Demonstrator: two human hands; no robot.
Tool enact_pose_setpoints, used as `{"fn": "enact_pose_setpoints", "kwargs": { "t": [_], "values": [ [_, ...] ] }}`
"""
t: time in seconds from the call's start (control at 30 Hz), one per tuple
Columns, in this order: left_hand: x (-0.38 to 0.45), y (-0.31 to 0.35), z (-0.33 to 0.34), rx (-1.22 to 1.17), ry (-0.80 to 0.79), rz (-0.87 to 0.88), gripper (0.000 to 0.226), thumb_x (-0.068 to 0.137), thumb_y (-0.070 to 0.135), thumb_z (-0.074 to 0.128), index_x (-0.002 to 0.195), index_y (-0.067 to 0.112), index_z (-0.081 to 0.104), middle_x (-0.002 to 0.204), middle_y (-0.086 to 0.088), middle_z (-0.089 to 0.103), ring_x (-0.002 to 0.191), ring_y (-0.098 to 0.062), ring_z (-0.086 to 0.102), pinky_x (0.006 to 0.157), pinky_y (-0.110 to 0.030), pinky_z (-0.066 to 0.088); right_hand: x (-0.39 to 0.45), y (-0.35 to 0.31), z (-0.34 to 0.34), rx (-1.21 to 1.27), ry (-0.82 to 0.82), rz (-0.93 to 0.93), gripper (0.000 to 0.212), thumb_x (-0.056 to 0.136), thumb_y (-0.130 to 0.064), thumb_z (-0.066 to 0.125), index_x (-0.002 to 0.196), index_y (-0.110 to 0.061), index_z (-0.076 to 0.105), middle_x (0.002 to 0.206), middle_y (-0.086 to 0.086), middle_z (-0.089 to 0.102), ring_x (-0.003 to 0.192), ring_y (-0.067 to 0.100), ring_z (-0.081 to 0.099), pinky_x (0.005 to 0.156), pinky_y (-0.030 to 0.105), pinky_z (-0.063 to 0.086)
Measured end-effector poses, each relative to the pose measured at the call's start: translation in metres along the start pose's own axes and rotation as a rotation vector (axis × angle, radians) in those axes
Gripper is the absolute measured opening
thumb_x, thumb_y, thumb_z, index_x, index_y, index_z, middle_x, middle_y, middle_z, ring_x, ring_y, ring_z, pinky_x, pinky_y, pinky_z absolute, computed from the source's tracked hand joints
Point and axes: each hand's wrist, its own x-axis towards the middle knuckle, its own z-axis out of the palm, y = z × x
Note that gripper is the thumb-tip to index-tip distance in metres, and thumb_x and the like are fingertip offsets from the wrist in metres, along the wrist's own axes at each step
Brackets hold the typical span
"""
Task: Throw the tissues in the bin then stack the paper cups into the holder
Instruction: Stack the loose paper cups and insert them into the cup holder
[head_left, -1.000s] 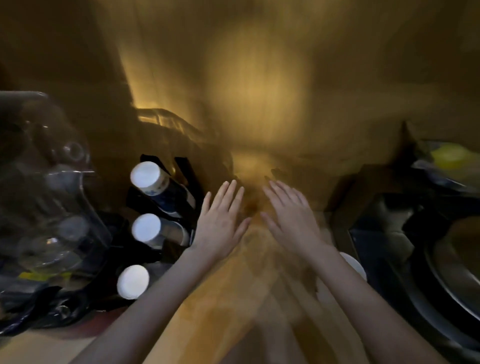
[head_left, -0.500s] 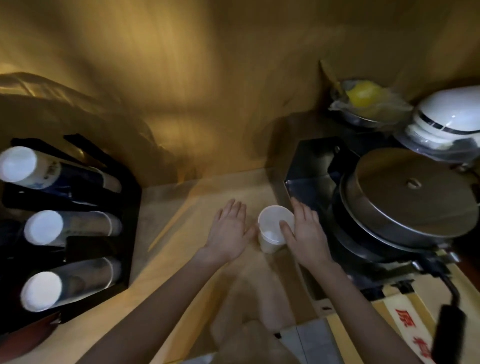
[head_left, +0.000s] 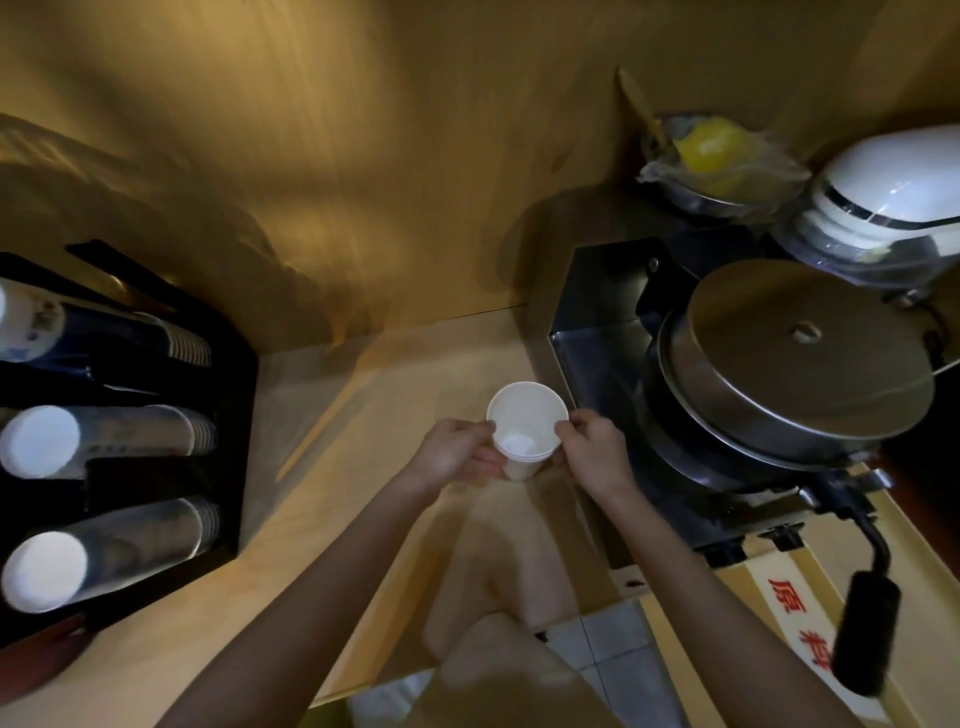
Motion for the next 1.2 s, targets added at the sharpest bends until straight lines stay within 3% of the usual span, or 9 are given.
{"fn": "enact_pose_setpoints", "kwargs": {
  "t": [0.1, 0.2, 0.3, 0.47, 0.6, 0.8, 0.93, 1.07, 1.2],
  "values": [
    [-0.010, 0.002, -0.016, -0.273, -0.123, -0.209, 0.050, 0.091, 0.046, 0.036, 0.111, 0.002, 0.048, 0.064, -0.012, 0.074, 0.062, -0.022, 0.072, 0.057, -0.034, 0.059, -0.002, -0.011, 0.002, 0.026, 0.012, -0.090, 0.020, 0.088, -0.012, 0.052, 0.102, 0.000, 0.061, 0.083, 0.019, 0.069, 0.079, 0.033, 0.064, 0.075, 0.044, 0.053],
    [-0.023, 0.002, -0.036, -0.511, -0.242, -0.327, 0.076, 0.086, 0.061, 0.033, 0.123, -0.005, 0.037, 0.082, -0.026, 0.073, 0.075, -0.032, 0.072, 0.056, -0.038, 0.060, -0.011, -0.027, 0.008, 0.093, -0.006, -0.193, 0.013, 0.089, -0.011, 0.050, 0.096, -0.007, 0.060, 0.058, 0.005, 0.062, 0.053, 0.020, 0.058, 0.059, 0.037, 0.050],
    [-0.038, -0.002, -0.055, -0.705, -0.340, -0.323, 0.097, 0.078, 0.071, 0.035, 0.116, -0.018, 0.043, 0.096, -0.030, 0.070, 0.086, -0.036, 0.070, 0.056, -0.035, 0.059, -0.024, -0.046, 0.019, 0.163, -0.026, -0.293, 0.008, 0.090, -0.013, 0.050, 0.095, -0.017, 0.055, 0.061, 0.012, 0.064, 0.054, 0.022, 0.058, 0.064, 0.042, 0.051],
    [-0.067, -0.003, -0.081, -0.845, -0.329, -0.191, 0.095, 0.066, 0.068, 0.052, 0.113, -0.014, 0.054, 0.102, -0.029, 0.068, 0.091, -0.035, 0.069, 0.073, -0.039, 0.060, -0.050, -0.069, 0.041, 0.146, -0.118, -0.510, 0.020, 0.092, -0.019, 0.052, 0.112, -0.018, 0.052, 0.072, 0.018, 0.065, 0.063, 0.027, 0.061, 0.063, 0.034, 0.048],
    [-0.093, -0.008, -0.101, -0.816, -0.170, -0.070, 0.092, 0.059, 0.058, 0.062, 0.121, -0.008, 0.049, 0.110, -0.024, 0.062, 0.097, -0.031, 0.065, 0.083, -0.036, 0.055, -0.068, -0.080, 0.060, 0.158, -0.212, -0.600, 0.024, 0.092, -0.022, 0.053, 0.116, -0.025, 0.049, 0.078, 0.015, 0.067, 0.073, 0.026, 0.065, 0.070, 0.044, 0.055],
    [-0.139, -0.024, -0.144, -0.693, 0.062, 0.154, 0.054, 0.062, 0.041, 0.066, 0.107, 0.013, 0.060, 0.082, -0.007, 0.073, 0.077, -0.018, 0.070, 0.070, -0.030, 0.060, -0.091, -0.104, 0.093, 0.358, -0.382, -0.464, 0.015, 0.091, -0.035, 0.045, 0.091, -0.038, 0.059, 0.074, -0.005, 0.065, 0.062, 0.007, 0.061, 0.065, 0.031, 0.046],
    [-0.174, -0.039, -0.169, -0.558, 0.228, 0.382, 0.068, 0.055, 0.031, 0.074, 0.117, 0.008, 0.056, 0.091, 0.000, 0.074, 0.086, -0.015, 0.069, 0.080, -0.032, 0.058, -0.107, -0.128, 0.116, 0.368, -0.476, -0.427, 0.019, 0.094, -0.036, 0.044, 0.088, -0.032, 0.061, 0.085, -0.008, 0.065, 0.071, 0.008, 0.061, 0.067, 0.028, 0.042],
    [-0.206, -0.051, -0.189, -0.247, 0.482, 0.582, 0.081, 0.050, 0.029, 0.080, 0.124, 0.017, 0.050, 0.111, 0.001, 0.068, 0.100, -0.008, 0.066, 0.080, -0.020, 0.055, -0.125, -0.153, 0.137, 0.363, -0.685, -0.467, 0.040, 0.072, -0.056, 0.058, 0.104, -0.033, 0.060, 0.100, -0.015, 0.066, 0.086, -0.004, 0.064, 0.066, 0.010, 0.048],
    [-0.226, -0.066, -0.201, 0.093, 0.620, 0.740, 0.079, 0.055, 0.027, 0.084, 0.122, 0.036, 0.043, 0.121, 0.013, 0.057, 0.113, 0.001, 0.054, 0.087, -0.013, 0.048, -0.146, -0.171, 0.163, 0.290, -0.768, -0.536, 0.060, 0.052, -0.049, 0.079, 0.106, -0.038, 0.055, 0.105, -0.014, 0.068, 0.096, 0.002, 0.065, 0.075, 0.018, 0.054]
  ]
}}
